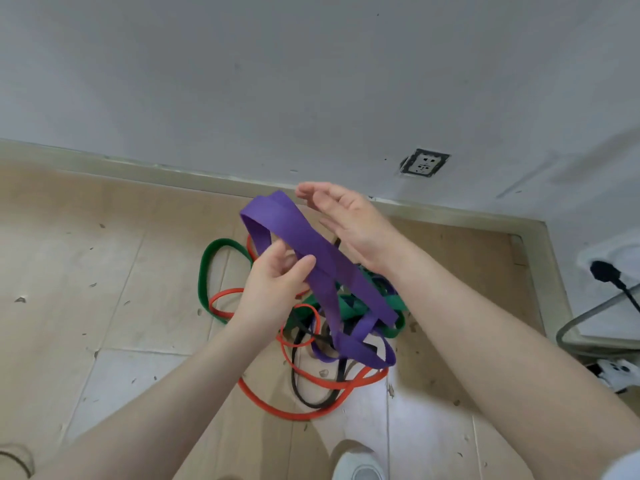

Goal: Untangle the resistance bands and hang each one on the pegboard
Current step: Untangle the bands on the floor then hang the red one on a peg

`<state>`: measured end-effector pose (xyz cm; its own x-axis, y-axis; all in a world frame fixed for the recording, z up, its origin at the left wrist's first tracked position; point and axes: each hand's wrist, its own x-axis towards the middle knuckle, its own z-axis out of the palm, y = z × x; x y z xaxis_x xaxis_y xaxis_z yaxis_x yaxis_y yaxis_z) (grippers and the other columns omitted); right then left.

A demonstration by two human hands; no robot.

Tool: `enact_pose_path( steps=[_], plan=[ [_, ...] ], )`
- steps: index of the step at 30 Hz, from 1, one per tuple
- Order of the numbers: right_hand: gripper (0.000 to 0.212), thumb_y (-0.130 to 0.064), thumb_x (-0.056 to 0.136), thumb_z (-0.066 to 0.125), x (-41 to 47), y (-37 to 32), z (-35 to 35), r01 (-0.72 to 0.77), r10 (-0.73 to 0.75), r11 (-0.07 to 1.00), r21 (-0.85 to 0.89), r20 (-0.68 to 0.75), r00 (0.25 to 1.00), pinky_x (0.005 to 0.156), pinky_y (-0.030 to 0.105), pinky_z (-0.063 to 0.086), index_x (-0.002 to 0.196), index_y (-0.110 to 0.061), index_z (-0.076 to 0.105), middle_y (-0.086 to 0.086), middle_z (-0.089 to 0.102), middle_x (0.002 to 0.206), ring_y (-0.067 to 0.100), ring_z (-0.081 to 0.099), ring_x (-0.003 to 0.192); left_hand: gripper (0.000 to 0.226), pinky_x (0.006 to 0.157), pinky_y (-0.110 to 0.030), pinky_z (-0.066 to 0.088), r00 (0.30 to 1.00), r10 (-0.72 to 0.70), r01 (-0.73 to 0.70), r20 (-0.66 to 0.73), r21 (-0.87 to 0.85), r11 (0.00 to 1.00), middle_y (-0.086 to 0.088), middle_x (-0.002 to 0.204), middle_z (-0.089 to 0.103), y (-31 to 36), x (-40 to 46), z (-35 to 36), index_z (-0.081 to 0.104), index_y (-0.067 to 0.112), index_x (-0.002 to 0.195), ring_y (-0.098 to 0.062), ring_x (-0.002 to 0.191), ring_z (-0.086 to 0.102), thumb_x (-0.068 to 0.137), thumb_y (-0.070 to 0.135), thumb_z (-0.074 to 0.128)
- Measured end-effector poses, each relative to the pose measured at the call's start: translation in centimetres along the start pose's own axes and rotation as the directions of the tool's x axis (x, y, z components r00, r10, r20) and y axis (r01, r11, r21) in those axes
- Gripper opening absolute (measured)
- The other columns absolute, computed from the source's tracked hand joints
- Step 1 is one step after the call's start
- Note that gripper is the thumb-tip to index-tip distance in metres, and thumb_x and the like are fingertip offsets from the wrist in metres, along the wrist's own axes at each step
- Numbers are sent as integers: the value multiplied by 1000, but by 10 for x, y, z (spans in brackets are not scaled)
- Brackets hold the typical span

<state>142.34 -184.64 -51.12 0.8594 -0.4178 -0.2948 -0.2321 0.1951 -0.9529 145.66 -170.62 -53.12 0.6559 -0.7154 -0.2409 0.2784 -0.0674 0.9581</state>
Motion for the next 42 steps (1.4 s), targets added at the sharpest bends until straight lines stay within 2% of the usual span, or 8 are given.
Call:
enact_pose_path(
  steps=[3,11,14,19,24,31,37,42],
  plan=[
    [42,-44,86,58,-13,21,-22,-105,104,995,1,100,990,109,40,37,121,-20,54,1,60,123,20,55,118,16,62,-22,55,989,-116,97,-87,-199,975,4,83,72,14,8,-5,59,13,107,-12,76,70,94,10,51],
    [70,-31,72,76,-31,53,-28,-118,237,843,-525,164,958,95,31,48,130,-34,38,-11,57,121,8,58,110,15,46,-15,47,950,-231,77,-211,-559,825,3,65,60,43,35,-28,52,15,81,-5,49,56,94,7,50],
    [35,-20,84,67,-28,58,-27,-36,130,670,-741,69,989,86,39,53,115,-21,52,-2,65,100,12,64,91,6,53,-17,51,909,-273,-29,-314,-702,711,3,64,68,51,54,-47,57,10,97,-7,56,64,94,12,52],
    [17,-9,87,60,-15,14,-26,-55,-4,880,-472,-123,992,72,34,58,102,-17,60,5,70,85,17,69,73,49,110,-33,31,943,-304,174,-137,-575,800,-1,125,61,22,57,-52,55,19,123,-17,124,51,95,54,34],
    [15,-15,82,69,7,19,-11,-134,19,856,-499,-229,973,76,38,56,92,-20,59,-2,67,87,20,66,82,30,86,-22,47,867,-495,498,62,-165,852,6,105,69,-45,22,-23,60,28,109,-8,104,64,92,50,49],
    [16,-12,97,46,11,36,-2,-150,166,973,176,-80,983,83,26,53,98,-4,60,5,68,84,15,65,81,15,73,-17,51,974,-226,227,-22,88,970,3,96,71,-53,7,8,63,18,105,-2,86,67,93,16,54],
    [44,4,92,38,-27,99,-79,-174,119,868,-466,-146,982,104,20,30,127,-17,54,-8,52,126,11,43,128,11,73,-24,54,923,-324,266,-209,-263,927,4,80,73,-46,20,0,60,16,92,-9,76,70,95,20,50],
    [72,-11,84,58,-50,185,-109,-220,327,440,-871,-72,942,118,45,12,145,-30,26,2,14,157,23,9,145,14,60,-17,52,856,-461,239,-234,-610,755,7,76,69,-47,35,-20,58,15,97,0,59,66,96,25,48]
  ],
)
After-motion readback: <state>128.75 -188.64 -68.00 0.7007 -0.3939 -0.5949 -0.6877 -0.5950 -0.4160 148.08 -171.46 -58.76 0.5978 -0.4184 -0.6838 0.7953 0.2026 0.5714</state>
